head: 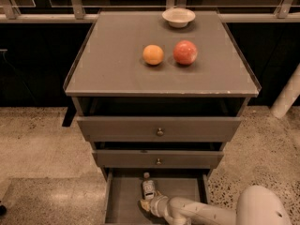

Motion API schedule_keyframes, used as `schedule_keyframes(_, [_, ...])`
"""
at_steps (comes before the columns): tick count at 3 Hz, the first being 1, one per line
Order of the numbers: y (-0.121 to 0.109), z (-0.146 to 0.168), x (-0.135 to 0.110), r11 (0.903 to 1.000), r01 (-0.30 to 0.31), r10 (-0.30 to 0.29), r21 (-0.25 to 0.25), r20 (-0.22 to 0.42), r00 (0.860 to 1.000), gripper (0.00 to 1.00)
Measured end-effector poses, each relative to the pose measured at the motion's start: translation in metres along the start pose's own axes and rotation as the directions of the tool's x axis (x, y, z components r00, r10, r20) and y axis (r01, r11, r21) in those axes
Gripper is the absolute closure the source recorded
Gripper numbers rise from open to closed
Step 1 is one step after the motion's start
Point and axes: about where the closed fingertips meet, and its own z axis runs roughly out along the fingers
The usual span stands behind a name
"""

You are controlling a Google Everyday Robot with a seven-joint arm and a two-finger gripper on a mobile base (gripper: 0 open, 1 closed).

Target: Pick blue plastic bottle from bottom drawer and place on counter

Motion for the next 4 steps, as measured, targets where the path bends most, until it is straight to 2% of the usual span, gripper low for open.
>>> schedule_keyframes(1, [0.0, 0.0, 0.0, 1.0, 0.0, 0.0, 0.0, 0.0, 1.0, 1.0])
schedule_keyframes(2, [0.002, -0.005, -0.005, 1.0, 0.0, 0.0, 0.0, 0.0, 1.0, 1.0])
schedule_keyframes(3, [-0.028, -0.041, -0.012, 0.9998, 0.013, -0.013, -0.012, -0.012, 1.0, 1.0])
schedule_keyframes(4, [-0.054, -0.09, -0.025, 0.9957, 0.054, -0.058, -0.075, -0.051, 0.997, 1.0])
